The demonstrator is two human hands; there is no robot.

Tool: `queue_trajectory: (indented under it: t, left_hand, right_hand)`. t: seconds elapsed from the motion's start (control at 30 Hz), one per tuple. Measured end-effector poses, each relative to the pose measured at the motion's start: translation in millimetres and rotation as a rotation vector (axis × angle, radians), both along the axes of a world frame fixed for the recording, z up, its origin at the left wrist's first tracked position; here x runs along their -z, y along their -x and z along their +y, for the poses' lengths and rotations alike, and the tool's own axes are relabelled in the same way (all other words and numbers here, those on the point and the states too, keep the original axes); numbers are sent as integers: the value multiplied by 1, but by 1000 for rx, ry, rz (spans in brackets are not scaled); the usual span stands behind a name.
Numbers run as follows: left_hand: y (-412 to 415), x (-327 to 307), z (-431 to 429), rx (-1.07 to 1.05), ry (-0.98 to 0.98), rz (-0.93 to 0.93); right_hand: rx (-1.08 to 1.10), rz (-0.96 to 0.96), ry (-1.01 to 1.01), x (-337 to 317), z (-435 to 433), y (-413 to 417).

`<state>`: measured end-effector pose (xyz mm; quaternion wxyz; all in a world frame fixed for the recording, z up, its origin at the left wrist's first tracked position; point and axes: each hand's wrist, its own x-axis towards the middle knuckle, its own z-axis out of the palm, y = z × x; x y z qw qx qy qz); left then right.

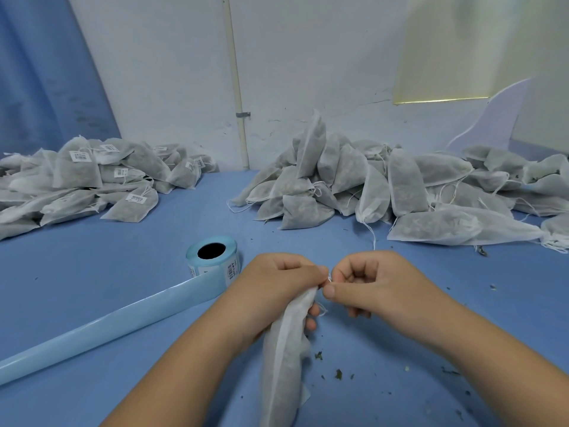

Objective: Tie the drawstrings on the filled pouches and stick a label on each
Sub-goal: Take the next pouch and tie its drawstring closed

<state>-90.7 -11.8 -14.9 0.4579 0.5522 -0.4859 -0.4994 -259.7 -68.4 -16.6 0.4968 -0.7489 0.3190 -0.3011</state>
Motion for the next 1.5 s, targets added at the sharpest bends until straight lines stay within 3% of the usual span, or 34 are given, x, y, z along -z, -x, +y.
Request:
queue_trajectory:
  t: [0.23,0.33,0.5,1.1,1.3,1.4,1.5]
  left_hand:
    - [-2,1,0,-9,16,-58]
    - [0,1,1,-27,-15,-42]
    - [4,0,1,-71,4,-37]
    - [11,-2,3,-111,117,-47]
    - [12,-1,3,-104,163,-73]
    - [11,2,1,-131,170,-169]
    - [10,7,-2,-191,236,-382]
  right_hand:
    - [-12,5,-4,2,-2,1]
    - [51,29,112,4,-4,2]
    - [156,-107,148,2,-1,1]
    - [302,-51,153,7,10,-12]
    - [351,-26,243,6,16,-11]
    - [367,8,294,5,17,-10]
    - [367,68,317,5,15,-9]
